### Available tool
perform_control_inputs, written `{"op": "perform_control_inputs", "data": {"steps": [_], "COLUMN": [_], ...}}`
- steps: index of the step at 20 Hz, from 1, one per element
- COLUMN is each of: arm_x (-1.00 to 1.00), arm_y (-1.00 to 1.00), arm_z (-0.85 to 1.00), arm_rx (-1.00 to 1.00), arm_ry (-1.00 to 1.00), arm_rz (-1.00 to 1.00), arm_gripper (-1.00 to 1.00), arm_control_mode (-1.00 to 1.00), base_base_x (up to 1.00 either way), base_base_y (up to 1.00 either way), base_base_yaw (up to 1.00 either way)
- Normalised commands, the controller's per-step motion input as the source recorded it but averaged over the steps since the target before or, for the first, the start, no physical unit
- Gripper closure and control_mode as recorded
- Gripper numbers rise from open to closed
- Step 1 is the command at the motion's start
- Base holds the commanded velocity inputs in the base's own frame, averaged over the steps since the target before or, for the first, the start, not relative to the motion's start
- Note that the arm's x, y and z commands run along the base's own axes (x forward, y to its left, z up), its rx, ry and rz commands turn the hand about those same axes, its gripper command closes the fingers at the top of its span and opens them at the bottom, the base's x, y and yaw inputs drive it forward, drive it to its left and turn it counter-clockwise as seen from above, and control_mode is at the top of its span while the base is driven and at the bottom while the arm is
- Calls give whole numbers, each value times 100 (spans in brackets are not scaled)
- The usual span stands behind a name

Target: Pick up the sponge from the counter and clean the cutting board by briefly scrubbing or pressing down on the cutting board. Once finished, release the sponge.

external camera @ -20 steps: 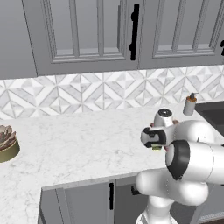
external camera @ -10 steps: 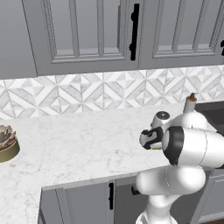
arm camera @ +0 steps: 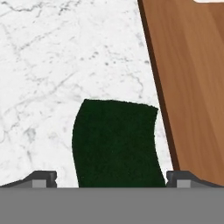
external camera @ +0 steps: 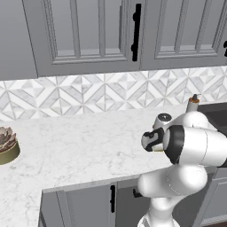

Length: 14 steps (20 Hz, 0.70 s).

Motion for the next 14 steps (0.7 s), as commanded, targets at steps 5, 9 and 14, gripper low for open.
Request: {"op": "perform_control_inputs", "data": {"steps": [5, 9, 14], "arm_x": [0, 0, 0], "arm_y": [0, 0, 0], "arm_z": [-6, -3, -2], "arm_rx": [0, 0, 0], "arm_ry": [0, 0, 0], "arm_rz": [0, 0, 0], "arm_gripper": [-100, 100, 100], "arm_control_mode": [-100, -100, -100], "base_base_x": [0, 0, 0], "base_base_y": [0, 0, 0], "base_base_yaw": [0, 0, 0]}}
